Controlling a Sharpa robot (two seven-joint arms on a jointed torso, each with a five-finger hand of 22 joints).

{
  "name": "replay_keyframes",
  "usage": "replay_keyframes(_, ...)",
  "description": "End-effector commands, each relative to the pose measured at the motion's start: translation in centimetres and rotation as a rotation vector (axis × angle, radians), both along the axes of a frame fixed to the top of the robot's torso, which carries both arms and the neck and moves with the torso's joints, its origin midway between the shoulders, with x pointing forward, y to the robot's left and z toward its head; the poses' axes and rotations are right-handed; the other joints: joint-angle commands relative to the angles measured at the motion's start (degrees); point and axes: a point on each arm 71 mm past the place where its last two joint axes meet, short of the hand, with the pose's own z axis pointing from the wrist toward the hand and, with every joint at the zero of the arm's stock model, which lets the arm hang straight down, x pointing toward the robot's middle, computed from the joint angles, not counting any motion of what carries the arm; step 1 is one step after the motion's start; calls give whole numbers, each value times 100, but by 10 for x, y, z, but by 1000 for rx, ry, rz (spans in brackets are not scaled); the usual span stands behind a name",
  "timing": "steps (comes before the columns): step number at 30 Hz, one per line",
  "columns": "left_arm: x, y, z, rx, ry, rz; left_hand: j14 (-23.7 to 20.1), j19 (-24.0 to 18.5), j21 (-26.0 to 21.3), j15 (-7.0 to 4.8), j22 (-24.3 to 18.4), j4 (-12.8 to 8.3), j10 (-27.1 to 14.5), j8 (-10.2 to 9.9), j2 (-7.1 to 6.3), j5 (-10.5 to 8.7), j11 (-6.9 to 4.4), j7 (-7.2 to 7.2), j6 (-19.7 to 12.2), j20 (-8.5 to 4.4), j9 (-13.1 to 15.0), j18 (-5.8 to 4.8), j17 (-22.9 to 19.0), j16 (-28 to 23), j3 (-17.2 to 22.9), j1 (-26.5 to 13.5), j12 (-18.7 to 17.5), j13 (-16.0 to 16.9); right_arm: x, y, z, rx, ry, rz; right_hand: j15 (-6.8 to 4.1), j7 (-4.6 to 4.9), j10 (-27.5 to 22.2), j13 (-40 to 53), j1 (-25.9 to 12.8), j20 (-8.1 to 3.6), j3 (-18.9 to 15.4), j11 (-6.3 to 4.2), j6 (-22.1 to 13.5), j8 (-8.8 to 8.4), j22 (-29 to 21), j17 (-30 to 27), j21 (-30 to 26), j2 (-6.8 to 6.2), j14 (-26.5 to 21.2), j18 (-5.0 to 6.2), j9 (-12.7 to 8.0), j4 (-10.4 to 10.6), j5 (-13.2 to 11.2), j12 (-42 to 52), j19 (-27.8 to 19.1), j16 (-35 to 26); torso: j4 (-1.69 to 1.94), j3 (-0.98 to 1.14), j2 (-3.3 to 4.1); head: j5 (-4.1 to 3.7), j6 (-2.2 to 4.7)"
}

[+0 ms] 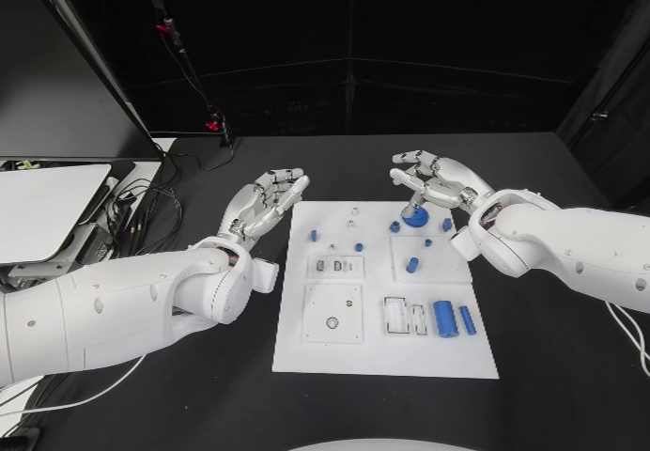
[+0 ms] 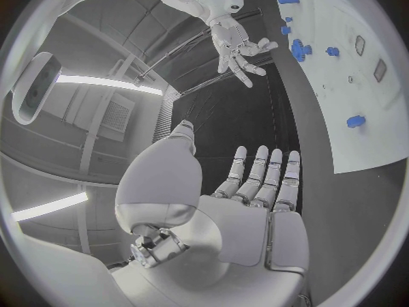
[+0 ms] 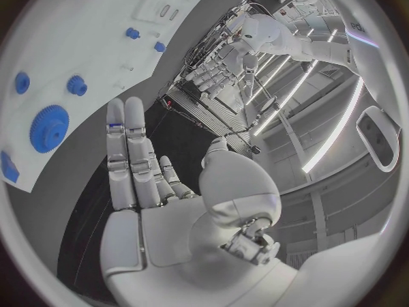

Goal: Assemble the parts on the task board

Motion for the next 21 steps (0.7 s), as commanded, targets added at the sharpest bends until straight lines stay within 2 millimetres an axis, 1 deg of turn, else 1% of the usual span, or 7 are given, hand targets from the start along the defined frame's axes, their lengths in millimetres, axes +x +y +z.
replay_keyframes(1,-9,0,23,-91,-307,-39,16,-26,31,27,4,2,46,-11,77,-8,11,934,39,-5,-8,71,4,-26,33,3,7,-8,5,2,2,-65,-46,36,-211,617,384,3,292,-215,46,-176,196,221,497,3092,930,-17,1324,44,23,-69,231,10,911,2589,21,1,7,-10,12)
replay_keyframes(2,-9,0,23,-91,-306,-39,16,-26,31,27,5,2,47,-11,77,-8,11,934,39,-5,-8,71,4,-26,33,3,7,-8,7,2,2,-76,-55,38,-237,557,585,-9,419,-269,58,-238,341,355,1024,4558,1533,-36,1522,8,29,-17,256,-4,1177,3551,14,-2,-2,-7,8)
replay_keyframes(4,-8,0,23,-90,-305,-38,16,-26,31,27,5,2,47,-11,77,-8,11,934,39,-5,-8,71,4,-26,33,3,7,-8,11,3,1,-102,-71,44,-260,499,895,-6,699,-300,101,-274,664,554,2688,5875,2856,-77,1591,-198,42,-63,400,-67,1481,4316,12,-5,-8,-12,-3)
replay_keyframes(6,-8,0,22,-90,-305,-38,18,-28,32,27,4,1,51,-11,92,-10,11,934,44,-6,-9,72,5,-26,38,4,7,-7,14,3,0,-127,-76,49,-266,488,1107,-11,993,-295,158,-291,1079,770,3923,6227,3731,-119,1604,-361,68,-88,509,-127,1728,4529,14,-7,2,-19,3)
replay_keyframes(11,-8,0,22,-90,-306,-39,20,-23,40,26,7,-1,59,-13,119,-13,10,933,51,-6,-10,74,5,-25,47,9,8,-7,20,1,-2,-230,-113,49,-249,438,1781,-13,1985,-249,455,-313,2734,389,6785,6390,5454,-283,1554,-763,60,-486,241,-488,2304,4740,33,-8,-5,-51,-14)
replay_keyframes(16,-7,0,22,-89,-307,-38,23,-24,45,24,8,-3,69,-17,164,-16,8,933,61,-6,-12,76,5,-25,59,15,6,-7,22,1,-3,-354,-167,46,-334,302,2222,-9,2574,-248,746,-417,3643,-542,7101,6249,5655,-529,1511,-803,51,-653,-39,-1134,2320,4782,22,-11,-30,-39,-56)
replay_keyframes(21,-6,1,22,-88,-307,-36,24,-20,50,24,9,-4,70,-18,174,-16,8,933,64,-6,-12,76,5,-25,62,18,6,-7,20,4,-6,-493,-192,47,-485,136,2319,-8,2954,-404,881,-508,3921,-862,7205,6288,5697,-671,1514,-816,57,-779,-39,-1412,2338,4800,19,-15,-46,-47,-90)
